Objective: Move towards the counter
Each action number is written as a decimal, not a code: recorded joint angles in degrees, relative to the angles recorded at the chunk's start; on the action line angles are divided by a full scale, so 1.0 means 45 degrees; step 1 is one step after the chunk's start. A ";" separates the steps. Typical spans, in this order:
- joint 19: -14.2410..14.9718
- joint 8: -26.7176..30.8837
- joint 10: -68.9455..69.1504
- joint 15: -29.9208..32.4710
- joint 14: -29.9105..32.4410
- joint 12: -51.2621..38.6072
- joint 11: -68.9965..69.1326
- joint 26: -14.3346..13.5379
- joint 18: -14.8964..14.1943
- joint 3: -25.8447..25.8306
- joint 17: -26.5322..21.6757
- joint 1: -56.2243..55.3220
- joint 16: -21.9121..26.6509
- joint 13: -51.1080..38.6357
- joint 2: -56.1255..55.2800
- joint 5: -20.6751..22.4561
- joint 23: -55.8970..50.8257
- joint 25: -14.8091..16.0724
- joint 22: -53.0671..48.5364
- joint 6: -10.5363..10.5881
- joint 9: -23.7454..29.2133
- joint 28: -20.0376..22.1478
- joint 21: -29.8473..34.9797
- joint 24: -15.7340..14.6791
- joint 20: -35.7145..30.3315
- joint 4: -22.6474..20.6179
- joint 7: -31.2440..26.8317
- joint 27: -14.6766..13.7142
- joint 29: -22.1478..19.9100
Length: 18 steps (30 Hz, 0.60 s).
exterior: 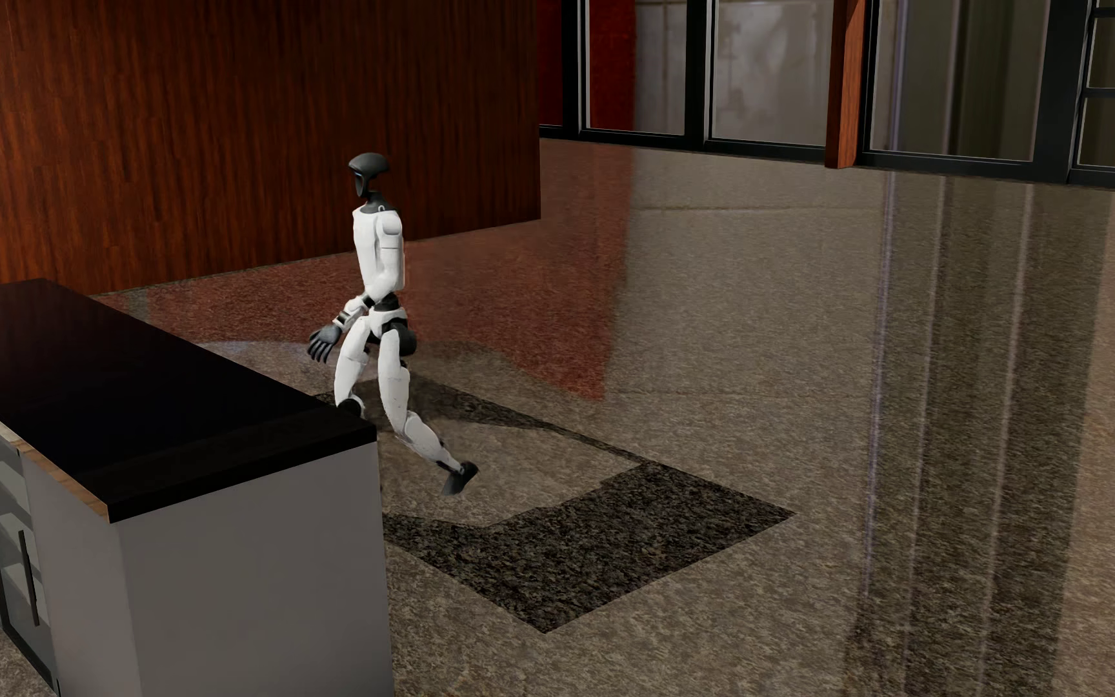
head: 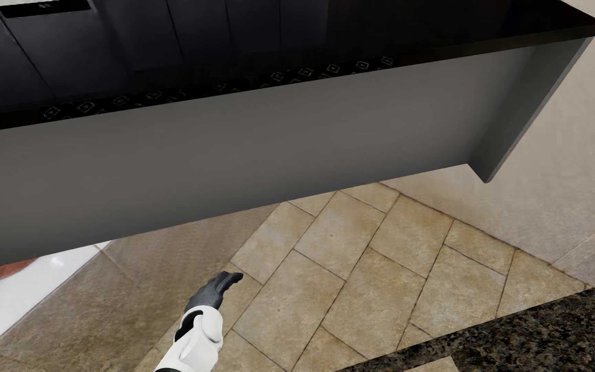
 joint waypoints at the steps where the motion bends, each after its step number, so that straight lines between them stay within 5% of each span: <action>1: 0.0071 -0.0250 0.1731 -0.0212 0.1352 0.0325 -0.0365 -0.0042 -0.0596 0.0011 0.0211 -0.0846 -0.0019 -0.0159 0.0513 0.0218 -0.0372 0.0033 0.0035 0.0086 0.0055 -0.0339 -0.0097 0.0029 -0.0194 0.0319 -0.0328 -0.0332 0.0016; 3: 0.0130 -0.0524 0.5468 -0.0571 0.2397 0.0956 -0.1016 -0.0199 -0.1199 0.0069 0.0539 -0.2723 0.0465 -0.0670 0.1537 0.0823 -0.1356 0.0624 0.0307 0.0389 0.0261 -0.1814 -0.0555 0.1043 -0.1187 0.1670 -0.0286 -0.1248 -0.0553; 4: 0.0211 -0.0520 0.6847 -0.0813 0.2045 0.1362 -0.1040 -0.0097 -0.0604 0.0151 0.0517 -0.3654 0.0512 -0.1139 0.1881 0.1072 -0.1724 0.0798 0.0560 0.0598 0.0382 -0.2181 -0.0681 0.1260 -0.1195 0.2579 -0.0033 -0.1469 -0.1050; 6: 0.0482 -0.0108 0.7829 -0.1266 0.1692 0.2339 -0.0889 0.0765 0.0303 0.0443 0.0222 -0.5239 0.0145 -0.2458 0.2343 0.1380 -0.2119 0.0608 0.1634 0.0958 0.0537 -0.1696 -0.0577 0.0600 -0.0332 0.3633 0.0482 -0.1243 -0.2030; 8: 0.0787 0.0533 0.6556 -0.1689 0.1142 0.3128 -0.0738 0.1818 0.0643 0.0790 -0.0086 -0.6302 0.0087 -0.3621 0.2707 0.1559 -0.2109 0.0396 0.3127 0.1160 0.0585 -0.1975 -0.0234 0.0092 -0.0129 0.3524 0.0937 -0.1535 -0.2241; 11: 0.1215 0.1407 0.1355 -0.2328 0.1035 0.4442 -0.0738 0.1851 0.0477 0.1144 -0.0383 -0.6859 0.0889 -0.4983 0.3162 0.1838 -0.2626 0.0345 0.3894 0.1368 0.0470 -0.3857 0.0632 0.0469 -0.1068 0.2912 0.1572 -0.2506 -0.1866; 13: 0.1603 0.1978 -0.3150 -0.2730 0.1644 0.5810 -0.0928 0.1802 0.0148 0.1206 -0.0506 -0.6333 0.0860 -0.5350 0.3577 0.2078 -0.3224 0.0408 0.3378 0.1510 0.0286 -0.3389 0.1292 -0.0082 -0.0274 0.2566 0.1910 -0.3051 -0.1792; 14: 0.1807 0.2281 -0.4349 -0.2894 0.3005 0.6409 -0.1030 0.1711 0.1064 0.1233 -0.0551 -0.5983 0.0567 -0.5338 0.3800 0.2068 -0.3559 0.0524 0.3123 0.1544 0.0201 -0.2886 0.1458 -0.0490 0.0226 0.2405 0.1988 -0.3245 -0.1923; 16: 0.2369 0.2883 -0.4179 -0.3177 0.2350 0.6904 0.0067 0.1707 0.1696 0.1225 -0.0624 -0.5339 -0.0133 -0.5085 0.3709 0.1443 -0.3865 0.0898 0.3210 0.1450 0.0123 -0.2688 0.1438 -0.0703 0.0285 0.2322 0.2769 -0.3258 -0.2194; 18: 0.2902 0.3409 -0.3642 -0.2127 0.1535 0.6155 0.2632 0.1889 0.1605 0.1213 -0.0436 -0.4673 -0.0289 -0.4204 0.3102 0.0391 -0.3622 0.1271 0.3832 0.1094 0.0192 -0.3832 0.0946 0.0190 -0.1002 0.1857 0.3129 -0.2739 -0.2599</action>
